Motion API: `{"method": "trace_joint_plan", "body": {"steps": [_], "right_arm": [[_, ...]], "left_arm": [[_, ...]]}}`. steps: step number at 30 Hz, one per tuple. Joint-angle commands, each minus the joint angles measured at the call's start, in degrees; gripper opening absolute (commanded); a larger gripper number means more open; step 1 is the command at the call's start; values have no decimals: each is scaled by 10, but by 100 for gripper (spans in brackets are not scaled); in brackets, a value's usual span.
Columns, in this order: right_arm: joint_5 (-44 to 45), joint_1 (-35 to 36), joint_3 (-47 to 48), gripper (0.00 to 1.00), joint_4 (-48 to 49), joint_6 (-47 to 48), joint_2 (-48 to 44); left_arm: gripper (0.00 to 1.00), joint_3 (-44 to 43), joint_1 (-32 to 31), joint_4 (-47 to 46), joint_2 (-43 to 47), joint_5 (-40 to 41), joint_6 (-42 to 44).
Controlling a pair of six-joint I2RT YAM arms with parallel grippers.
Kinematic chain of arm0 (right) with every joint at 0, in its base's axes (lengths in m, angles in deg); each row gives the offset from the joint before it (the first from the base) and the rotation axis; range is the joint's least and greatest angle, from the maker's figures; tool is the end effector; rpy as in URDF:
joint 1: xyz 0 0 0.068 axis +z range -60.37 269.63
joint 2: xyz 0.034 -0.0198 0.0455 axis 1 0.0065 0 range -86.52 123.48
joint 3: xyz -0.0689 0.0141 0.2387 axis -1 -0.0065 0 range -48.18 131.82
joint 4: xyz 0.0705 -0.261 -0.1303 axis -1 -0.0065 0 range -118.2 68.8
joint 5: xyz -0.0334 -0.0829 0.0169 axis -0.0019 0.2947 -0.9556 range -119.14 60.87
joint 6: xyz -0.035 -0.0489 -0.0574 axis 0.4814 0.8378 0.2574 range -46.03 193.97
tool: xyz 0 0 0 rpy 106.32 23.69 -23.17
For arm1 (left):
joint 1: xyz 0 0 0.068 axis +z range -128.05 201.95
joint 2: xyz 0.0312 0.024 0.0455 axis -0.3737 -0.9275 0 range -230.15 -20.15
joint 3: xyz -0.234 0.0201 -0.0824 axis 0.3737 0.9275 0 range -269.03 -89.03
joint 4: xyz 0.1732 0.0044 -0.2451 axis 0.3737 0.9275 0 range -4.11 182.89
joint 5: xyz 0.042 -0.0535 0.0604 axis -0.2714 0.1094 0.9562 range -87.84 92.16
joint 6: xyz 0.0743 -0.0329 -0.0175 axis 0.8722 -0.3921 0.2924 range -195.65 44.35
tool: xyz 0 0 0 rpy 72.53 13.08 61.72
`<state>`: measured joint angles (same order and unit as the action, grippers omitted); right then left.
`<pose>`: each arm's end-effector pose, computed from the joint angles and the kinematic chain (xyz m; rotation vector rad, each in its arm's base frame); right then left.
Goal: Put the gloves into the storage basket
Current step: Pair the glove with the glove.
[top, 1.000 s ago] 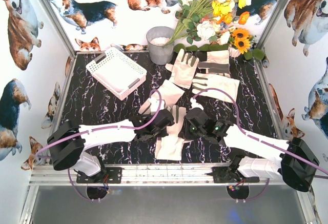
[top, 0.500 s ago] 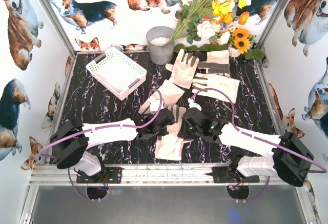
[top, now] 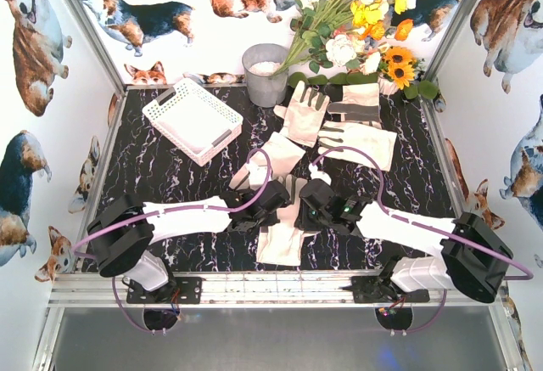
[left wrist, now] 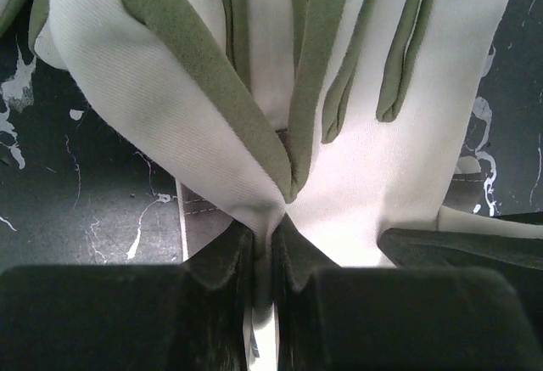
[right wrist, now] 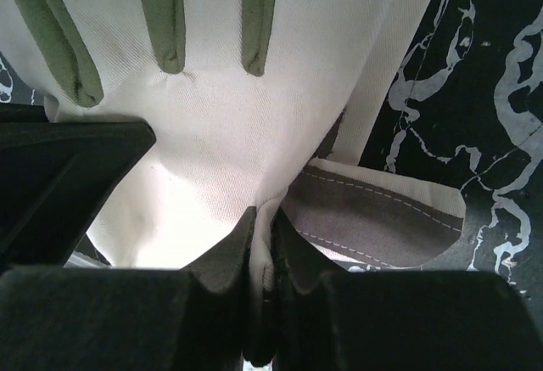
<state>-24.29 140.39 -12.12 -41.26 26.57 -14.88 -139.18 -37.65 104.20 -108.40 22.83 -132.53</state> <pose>0.1912 0.2244 0.1021 -0.0429 2.6345 0.5427 0.2009 -0.2917 0.1051 -0.0785 2.5080 -0.4025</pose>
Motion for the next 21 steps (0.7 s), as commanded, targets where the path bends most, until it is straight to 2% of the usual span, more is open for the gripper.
{"method": "trace_joint_plan", "body": {"steps": [1, 10, 16, 21], "right_arm": [[22, 3, 1, 0, -34, 23, 12], [36, 3, -5, 0, -25, 33, 43], [36, 3, -10, 0, -25, 31, 53], [36, 3, -17, 0, -22, 30, 54]], "left_arm": [[0, 14, 20, 6, -6, 50, 3], [1, 24, 25, 3, -12, 48, 13], [17, 13, 28, 17, -21, 53, 28], [24, -4, 28, 43, -22, 67, 44]]}}
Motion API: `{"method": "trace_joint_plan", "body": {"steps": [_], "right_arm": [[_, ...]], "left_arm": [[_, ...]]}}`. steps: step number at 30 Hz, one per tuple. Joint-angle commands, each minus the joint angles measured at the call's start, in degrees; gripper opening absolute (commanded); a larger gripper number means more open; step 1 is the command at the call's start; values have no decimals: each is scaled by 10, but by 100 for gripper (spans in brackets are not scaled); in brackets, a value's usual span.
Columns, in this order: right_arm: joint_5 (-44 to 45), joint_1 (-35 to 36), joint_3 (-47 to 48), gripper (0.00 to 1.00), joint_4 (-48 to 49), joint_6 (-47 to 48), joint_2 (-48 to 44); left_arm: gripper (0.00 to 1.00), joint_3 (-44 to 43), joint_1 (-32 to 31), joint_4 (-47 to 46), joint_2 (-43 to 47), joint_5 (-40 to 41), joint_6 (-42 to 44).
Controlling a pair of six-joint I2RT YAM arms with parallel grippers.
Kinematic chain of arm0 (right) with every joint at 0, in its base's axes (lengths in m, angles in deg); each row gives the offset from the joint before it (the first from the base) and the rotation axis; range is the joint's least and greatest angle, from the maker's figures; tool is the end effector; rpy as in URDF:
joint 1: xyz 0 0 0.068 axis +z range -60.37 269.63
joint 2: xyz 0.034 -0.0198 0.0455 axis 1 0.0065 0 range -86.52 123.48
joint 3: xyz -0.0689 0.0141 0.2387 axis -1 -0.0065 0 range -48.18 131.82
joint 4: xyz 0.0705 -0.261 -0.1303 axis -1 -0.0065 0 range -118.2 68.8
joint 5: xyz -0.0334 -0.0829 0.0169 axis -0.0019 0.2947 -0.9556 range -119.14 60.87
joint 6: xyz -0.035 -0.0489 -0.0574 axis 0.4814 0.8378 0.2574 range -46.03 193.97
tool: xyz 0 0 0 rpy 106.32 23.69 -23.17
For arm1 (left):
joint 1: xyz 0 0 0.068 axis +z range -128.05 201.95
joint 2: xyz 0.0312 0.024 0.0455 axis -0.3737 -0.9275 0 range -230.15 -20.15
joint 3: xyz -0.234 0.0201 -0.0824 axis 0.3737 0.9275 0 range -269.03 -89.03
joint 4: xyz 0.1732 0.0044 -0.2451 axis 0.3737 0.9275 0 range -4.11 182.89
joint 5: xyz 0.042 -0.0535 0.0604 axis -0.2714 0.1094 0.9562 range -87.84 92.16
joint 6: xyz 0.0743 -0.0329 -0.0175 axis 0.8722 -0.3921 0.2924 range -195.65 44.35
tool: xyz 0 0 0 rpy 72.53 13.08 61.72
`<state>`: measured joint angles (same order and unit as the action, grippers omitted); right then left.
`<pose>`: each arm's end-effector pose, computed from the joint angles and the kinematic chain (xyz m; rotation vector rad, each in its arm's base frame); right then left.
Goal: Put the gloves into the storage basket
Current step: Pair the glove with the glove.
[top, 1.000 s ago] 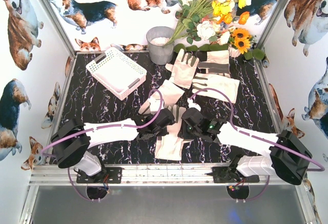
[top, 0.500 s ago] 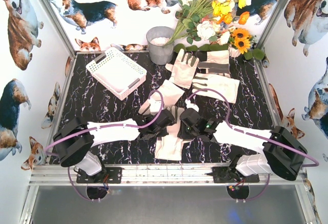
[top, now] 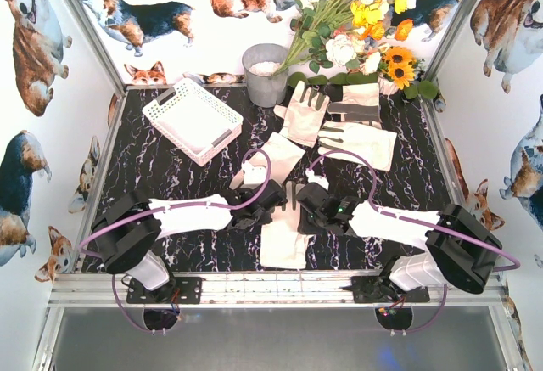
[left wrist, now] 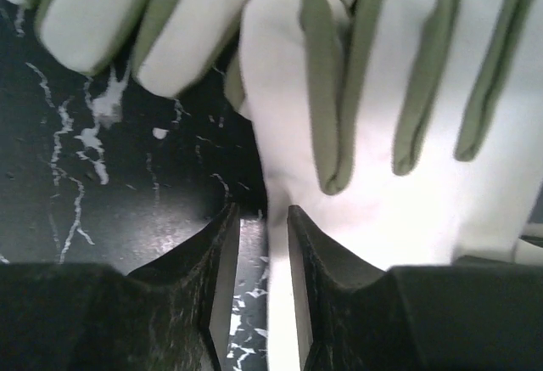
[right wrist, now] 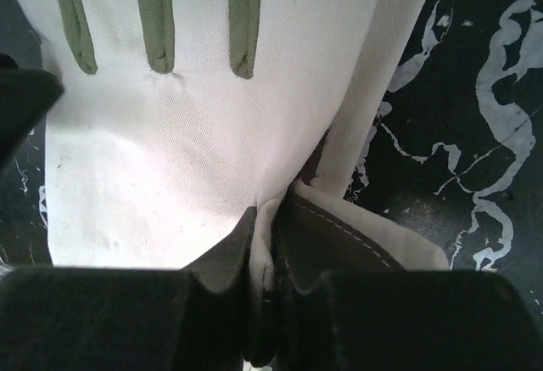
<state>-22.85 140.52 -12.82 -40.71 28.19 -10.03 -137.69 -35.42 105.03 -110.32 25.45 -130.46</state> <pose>0.1895 0.2205 0.0757 -0.0813 2.6878 0.4282 0.2094 -0.2738 0.0855 -0.0796 2.5168 -0.2574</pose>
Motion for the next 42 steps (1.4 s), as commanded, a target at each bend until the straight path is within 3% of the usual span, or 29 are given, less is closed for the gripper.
{"method": "trace_joint_plan", "body": {"steps": [1, 8, 13, 24, 42], "right_arm": [[20, 2, -12, 0, -27, 14, 7], [18, 2, -14, 0, -20, 12, 12], [14, 2, -11, 0, -19, 13, 15], [17, 2, 3, 1, -40, 17, 3], [55, -10, 25, 30, -158, 30, -114]], "left_arm": [[26, -21, 6, 40, -1, 44, 25], [37, -19, 5, 54, 32, 43, 31], [40, 11, 5, -5, 76, -9, 30], [25, 83, 4, -141, 67, -105, -5], [19, 130, 4, -175, 20, -119, -31]]}}
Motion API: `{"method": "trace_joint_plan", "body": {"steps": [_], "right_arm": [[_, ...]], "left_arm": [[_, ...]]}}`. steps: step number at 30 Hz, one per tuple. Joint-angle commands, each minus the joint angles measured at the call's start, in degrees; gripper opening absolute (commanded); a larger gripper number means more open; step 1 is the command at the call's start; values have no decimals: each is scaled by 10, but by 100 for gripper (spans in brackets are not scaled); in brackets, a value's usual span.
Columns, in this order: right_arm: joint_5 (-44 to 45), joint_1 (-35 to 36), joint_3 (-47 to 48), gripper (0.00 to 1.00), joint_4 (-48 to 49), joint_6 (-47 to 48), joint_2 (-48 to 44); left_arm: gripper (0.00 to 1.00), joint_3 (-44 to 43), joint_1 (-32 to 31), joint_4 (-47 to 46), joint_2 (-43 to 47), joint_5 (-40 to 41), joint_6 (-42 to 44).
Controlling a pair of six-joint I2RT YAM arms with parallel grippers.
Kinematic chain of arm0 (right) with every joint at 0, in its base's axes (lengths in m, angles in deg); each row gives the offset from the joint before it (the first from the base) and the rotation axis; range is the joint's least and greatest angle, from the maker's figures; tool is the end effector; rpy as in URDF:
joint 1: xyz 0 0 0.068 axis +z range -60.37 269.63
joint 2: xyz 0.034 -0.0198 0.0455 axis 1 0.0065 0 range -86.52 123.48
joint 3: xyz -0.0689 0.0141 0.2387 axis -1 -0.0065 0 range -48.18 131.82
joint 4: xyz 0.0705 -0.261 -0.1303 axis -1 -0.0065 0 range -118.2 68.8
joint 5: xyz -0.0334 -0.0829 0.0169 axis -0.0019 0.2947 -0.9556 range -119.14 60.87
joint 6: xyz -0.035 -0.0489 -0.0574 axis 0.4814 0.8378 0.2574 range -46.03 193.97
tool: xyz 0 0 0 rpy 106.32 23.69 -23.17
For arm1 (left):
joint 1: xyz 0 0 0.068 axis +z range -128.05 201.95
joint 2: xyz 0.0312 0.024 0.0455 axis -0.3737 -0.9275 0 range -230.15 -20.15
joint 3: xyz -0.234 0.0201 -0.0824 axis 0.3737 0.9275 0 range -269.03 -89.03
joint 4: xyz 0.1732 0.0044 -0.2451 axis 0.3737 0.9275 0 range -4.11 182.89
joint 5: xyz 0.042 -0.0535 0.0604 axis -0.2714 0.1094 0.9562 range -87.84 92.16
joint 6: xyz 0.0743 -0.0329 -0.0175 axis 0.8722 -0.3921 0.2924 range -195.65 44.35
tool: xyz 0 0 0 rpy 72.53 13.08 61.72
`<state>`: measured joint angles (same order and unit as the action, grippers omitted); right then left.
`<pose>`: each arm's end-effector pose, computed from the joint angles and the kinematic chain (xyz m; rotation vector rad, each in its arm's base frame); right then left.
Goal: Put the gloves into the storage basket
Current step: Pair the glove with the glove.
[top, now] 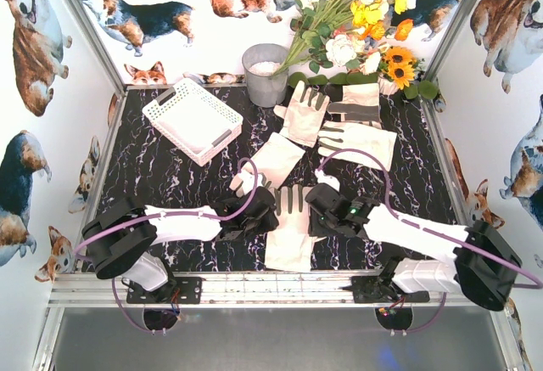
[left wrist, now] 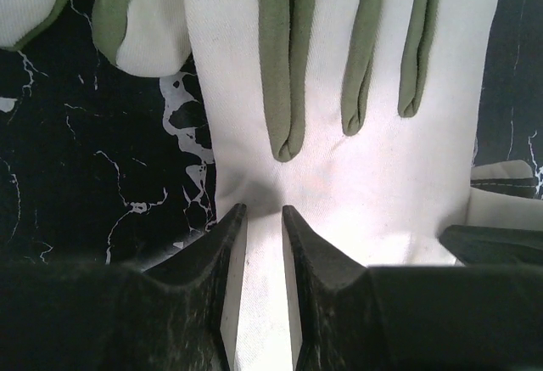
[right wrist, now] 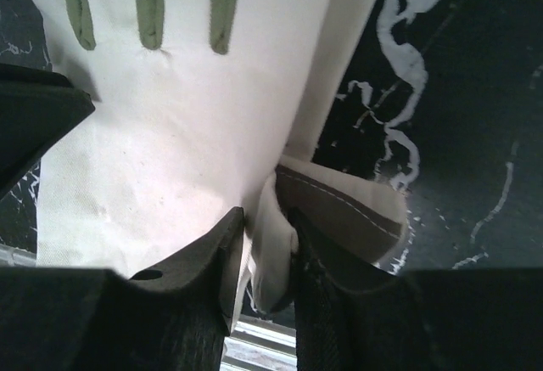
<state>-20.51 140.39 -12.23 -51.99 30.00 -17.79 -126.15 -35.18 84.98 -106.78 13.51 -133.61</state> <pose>0.1799 0.2030 0.1014 -0.1123 2.6997 0.3289 0.1929 -0.2721 0.0649 -0.1127 2.5119 -0.6672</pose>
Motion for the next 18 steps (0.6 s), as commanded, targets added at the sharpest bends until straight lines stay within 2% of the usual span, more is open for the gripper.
{"method": "trace_joint_plan", "body": {"steps": [1, 10, 12, 16, 18], "right_arm": [[32, -11, 15, 31, -47, 12, -42], [34, -39, -24, 30, -62, 12, -101], [38, -41, -36, 28, -54, 11, -106], [46, -46, -51, 22, -44, 11, -108], [49, -48, -54, 21, -40, 12, -107]], "left_arm": [[19, 13, 2, 26, -16, 0, 0], [20, -7, 2, 38, -19, -1, 8], [23, -14, 1, 41, -14, -3, 10], [35, -45, -5, 70, 4, -5, 27], [37, -67, -14, 91, 12, -6, 38]]}}
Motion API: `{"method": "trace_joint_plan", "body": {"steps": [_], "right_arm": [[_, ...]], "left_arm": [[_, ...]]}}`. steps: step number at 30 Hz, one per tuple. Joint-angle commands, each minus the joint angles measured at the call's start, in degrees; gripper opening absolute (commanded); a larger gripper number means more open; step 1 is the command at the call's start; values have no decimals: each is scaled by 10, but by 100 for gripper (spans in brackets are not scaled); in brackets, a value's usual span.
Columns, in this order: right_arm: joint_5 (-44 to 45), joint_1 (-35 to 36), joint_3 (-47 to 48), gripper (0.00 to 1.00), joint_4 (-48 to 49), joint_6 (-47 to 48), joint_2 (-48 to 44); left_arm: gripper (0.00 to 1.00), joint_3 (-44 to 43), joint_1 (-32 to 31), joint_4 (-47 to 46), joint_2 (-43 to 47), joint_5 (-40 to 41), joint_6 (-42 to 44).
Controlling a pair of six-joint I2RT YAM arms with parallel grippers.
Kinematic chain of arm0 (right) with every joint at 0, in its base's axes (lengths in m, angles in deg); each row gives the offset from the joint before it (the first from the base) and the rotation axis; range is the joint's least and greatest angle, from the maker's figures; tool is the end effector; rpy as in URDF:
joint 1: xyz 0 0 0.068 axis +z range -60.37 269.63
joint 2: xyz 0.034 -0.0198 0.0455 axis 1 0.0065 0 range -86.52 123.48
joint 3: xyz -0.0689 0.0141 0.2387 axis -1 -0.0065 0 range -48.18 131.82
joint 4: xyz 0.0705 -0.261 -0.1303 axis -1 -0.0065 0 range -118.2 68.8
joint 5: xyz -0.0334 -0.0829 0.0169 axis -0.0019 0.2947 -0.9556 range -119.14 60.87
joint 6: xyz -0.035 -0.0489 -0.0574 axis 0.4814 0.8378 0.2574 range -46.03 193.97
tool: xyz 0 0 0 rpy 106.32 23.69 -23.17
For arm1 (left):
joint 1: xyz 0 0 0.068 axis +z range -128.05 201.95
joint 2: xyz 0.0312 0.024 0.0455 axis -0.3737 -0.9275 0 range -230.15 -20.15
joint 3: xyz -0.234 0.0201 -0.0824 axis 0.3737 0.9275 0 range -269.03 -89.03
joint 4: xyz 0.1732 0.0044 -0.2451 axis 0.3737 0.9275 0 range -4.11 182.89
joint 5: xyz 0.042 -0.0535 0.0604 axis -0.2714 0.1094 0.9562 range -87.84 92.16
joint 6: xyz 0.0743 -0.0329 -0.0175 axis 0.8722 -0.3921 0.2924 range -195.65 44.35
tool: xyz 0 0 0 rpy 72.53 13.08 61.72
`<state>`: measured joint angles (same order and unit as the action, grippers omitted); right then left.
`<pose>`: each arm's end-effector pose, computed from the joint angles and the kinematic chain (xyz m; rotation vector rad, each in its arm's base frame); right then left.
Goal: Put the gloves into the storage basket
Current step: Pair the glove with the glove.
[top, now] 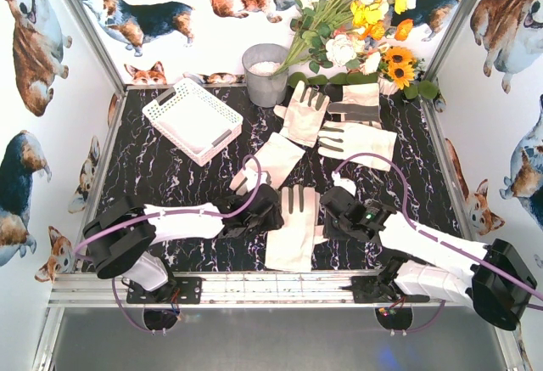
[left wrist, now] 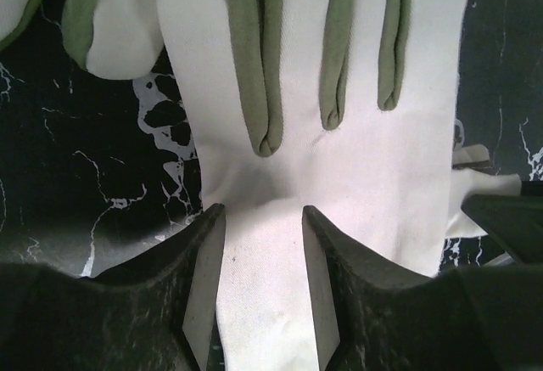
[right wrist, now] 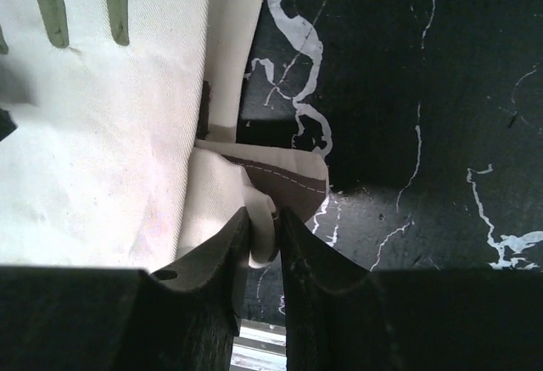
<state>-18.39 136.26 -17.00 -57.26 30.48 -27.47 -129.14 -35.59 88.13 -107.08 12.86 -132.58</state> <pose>0.1758 0.1664 0.1074 -0.0152 2.6787 0.2611 0.1949 -0.2812 0.0751 -0.0749 2.5246 -0.6645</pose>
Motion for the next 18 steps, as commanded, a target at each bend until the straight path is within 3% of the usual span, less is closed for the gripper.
{"method": "trace_joint_plan", "body": {"steps": [1, 9, 14, 18], "right_arm": [[29, -7, -8, 21, 15, 8, -10], [35, -12, -20, 21, 40, 7, 10], [35, -17, -21, 21, 49, 7, 20], [36, -22, -2, 25, 22, 13, 11]], "left_arm": [[36, -51, -14, 66, 17, 0, 32], [20, -37, -45, -15, -7, -51, 17], [19, -3, -50, -70, -38, -64, -2], [21, -8, -50, -24, -50, -45, -16]]}}
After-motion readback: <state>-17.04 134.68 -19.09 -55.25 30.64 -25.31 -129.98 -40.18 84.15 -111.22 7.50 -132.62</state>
